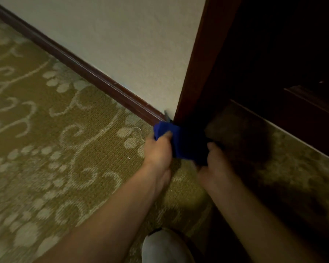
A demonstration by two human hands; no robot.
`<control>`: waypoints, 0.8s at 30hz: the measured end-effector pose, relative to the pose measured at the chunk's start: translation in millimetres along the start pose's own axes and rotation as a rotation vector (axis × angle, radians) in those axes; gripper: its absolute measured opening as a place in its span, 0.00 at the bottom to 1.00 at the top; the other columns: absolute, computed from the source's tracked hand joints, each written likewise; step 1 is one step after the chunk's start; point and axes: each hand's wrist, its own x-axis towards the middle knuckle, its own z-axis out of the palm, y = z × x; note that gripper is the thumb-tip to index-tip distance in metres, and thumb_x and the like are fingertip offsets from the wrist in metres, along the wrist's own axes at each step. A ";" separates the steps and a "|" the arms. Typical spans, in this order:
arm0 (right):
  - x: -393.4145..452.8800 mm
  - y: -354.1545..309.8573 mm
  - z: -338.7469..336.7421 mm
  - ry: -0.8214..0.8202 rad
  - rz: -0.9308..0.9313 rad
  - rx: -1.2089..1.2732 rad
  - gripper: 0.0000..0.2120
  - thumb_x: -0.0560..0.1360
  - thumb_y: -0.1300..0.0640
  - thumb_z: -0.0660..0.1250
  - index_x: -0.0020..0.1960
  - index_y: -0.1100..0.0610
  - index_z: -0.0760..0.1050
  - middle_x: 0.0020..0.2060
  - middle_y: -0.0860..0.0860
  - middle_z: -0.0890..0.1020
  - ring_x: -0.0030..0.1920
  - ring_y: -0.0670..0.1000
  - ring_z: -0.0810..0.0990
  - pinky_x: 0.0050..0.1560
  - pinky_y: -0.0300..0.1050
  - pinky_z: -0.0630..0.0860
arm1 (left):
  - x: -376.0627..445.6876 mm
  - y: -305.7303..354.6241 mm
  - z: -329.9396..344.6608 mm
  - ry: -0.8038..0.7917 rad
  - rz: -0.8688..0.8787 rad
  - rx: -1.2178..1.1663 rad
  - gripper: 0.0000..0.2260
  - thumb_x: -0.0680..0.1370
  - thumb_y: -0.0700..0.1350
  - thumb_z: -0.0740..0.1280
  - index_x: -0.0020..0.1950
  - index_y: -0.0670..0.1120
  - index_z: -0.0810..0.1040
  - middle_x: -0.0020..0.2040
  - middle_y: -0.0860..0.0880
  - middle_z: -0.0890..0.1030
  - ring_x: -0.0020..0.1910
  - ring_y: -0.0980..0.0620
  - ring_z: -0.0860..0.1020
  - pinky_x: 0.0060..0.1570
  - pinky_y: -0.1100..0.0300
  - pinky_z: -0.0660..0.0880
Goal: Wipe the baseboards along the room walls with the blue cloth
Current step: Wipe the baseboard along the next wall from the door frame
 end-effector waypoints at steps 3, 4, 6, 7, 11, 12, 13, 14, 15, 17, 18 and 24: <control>11.8 20.6 -9.4 0.031 0.079 -0.073 0.20 0.82 0.61 0.59 0.73 0.61 0.66 0.71 0.59 0.72 0.67 0.59 0.74 0.53 0.48 0.75 | 12.2 -11.4 -31.4 0.089 -0.067 0.025 0.13 0.81 0.37 0.62 0.65 0.38 0.75 0.57 0.38 0.83 0.54 0.41 0.83 0.53 0.46 0.81; 10.9 26.0 -8.9 0.009 0.095 -0.084 0.20 0.81 0.61 0.60 0.73 0.62 0.67 0.71 0.60 0.72 0.69 0.60 0.73 0.53 0.49 0.75 | 13.7 -10.5 -40.9 0.132 -0.062 0.026 0.12 0.80 0.38 0.64 0.64 0.38 0.76 0.56 0.39 0.83 0.52 0.43 0.83 0.48 0.50 0.81; 2.8 33.2 -1.3 -0.062 0.125 -0.071 0.20 0.81 0.59 0.61 0.73 0.59 0.69 0.69 0.58 0.74 0.68 0.59 0.74 0.54 0.50 0.75 | 15.3 -2.7 -59.3 0.232 0.016 0.031 0.11 0.79 0.41 0.67 0.59 0.39 0.77 0.52 0.42 0.83 0.47 0.46 0.82 0.43 0.54 0.78; -2.3 35.6 5.1 -0.097 0.136 -0.061 0.20 0.81 0.58 0.62 0.73 0.57 0.70 0.68 0.57 0.75 0.66 0.58 0.76 0.54 0.50 0.76 | 15.6 2.6 -66.1 0.271 0.069 0.044 0.08 0.78 0.43 0.68 0.55 0.40 0.78 0.49 0.43 0.82 0.45 0.46 0.81 0.42 0.54 0.77; -9.9 46.9 23.9 -0.156 0.150 -0.081 0.18 0.81 0.54 0.63 0.70 0.56 0.71 0.62 0.57 0.80 0.59 0.55 0.80 0.50 0.46 0.78 | 24.3 22.7 -74.2 0.328 0.100 0.069 0.06 0.77 0.45 0.69 0.50 0.43 0.77 0.45 0.45 0.82 0.40 0.48 0.81 0.38 0.56 0.76; -10.3 49.1 28.3 -0.137 0.166 -0.054 0.18 0.80 0.54 0.64 0.69 0.56 0.71 0.61 0.57 0.80 0.58 0.55 0.80 0.49 0.46 0.78 | 26.3 30.3 -73.1 0.322 0.072 0.095 0.10 0.76 0.46 0.70 0.53 0.42 0.78 0.47 0.43 0.83 0.40 0.48 0.81 0.37 0.55 0.77; -7.8 51.1 32.2 -0.115 0.183 -0.023 0.19 0.80 0.54 0.65 0.69 0.56 0.71 0.61 0.58 0.80 0.57 0.55 0.80 0.49 0.46 0.78 | 29.0 39.6 -71.9 0.303 0.049 0.140 0.13 0.75 0.47 0.70 0.55 0.40 0.79 0.48 0.42 0.84 0.41 0.47 0.82 0.38 0.54 0.78; -4.3 52.8 34.9 -0.098 0.188 0.005 0.20 0.79 0.54 0.66 0.70 0.56 0.70 0.61 0.58 0.79 0.57 0.55 0.81 0.50 0.46 0.79 | 28.3 50.6 -69.6 0.275 0.038 0.198 0.13 0.76 0.47 0.70 0.56 0.40 0.80 0.48 0.42 0.84 0.41 0.46 0.82 0.37 0.54 0.78; -3.0 52.8 38.2 -0.083 0.176 0.027 0.22 0.78 0.54 0.67 0.71 0.55 0.70 0.62 0.58 0.79 0.57 0.55 0.81 0.50 0.47 0.79 | 26.8 60.7 -68.7 0.253 0.036 0.263 0.12 0.77 0.47 0.69 0.55 0.40 0.79 0.47 0.42 0.84 0.40 0.47 0.82 0.36 0.55 0.77; -1.8 56.9 48.4 -0.059 0.148 0.017 0.24 0.77 0.53 0.69 0.71 0.52 0.70 0.62 0.56 0.80 0.57 0.55 0.82 0.53 0.50 0.80 | 21.3 77.6 -76.3 0.224 0.038 0.386 0.10 0.78 0.48 0.68 0.53 0.41 0.78 0.45 0.43 0.83 0.39 0.47 0.81 0.36 0.55 0.77; -0.6 60.6 52.4 -0.055 0.138 -0.003 0.23 0.77 0.53 0.68 0.71 0.51 0.70 0.62 0.55 0.80 0.58 0.55 0.82 0.54 0.51 0.80 | 19.1 82.0 -80.8 0.210 0.031 0.428 0.10 0.78 0.48 0.68 0.52 0.42 0.78 0.46 0.42 0.84 0.39 0.47 0.82 0.38 0.54 0.78; 19.1 84.0 45.7 0.031 0.086 -0.045 0.25 0.79 0.55 0.65 0.75 0.51 0.66 0.67 0.54 0.74 0.57 0.53 0.79 0.41 0.43 0.80 | 66.9 53.9 -90.8 0.211 -0.007 0.443 0.15 0.76 0.51 0.71 0.56 0.44 0.78 0.52 0.43 0.83 0.48 0.45 0.82 0.50 0.50 0.81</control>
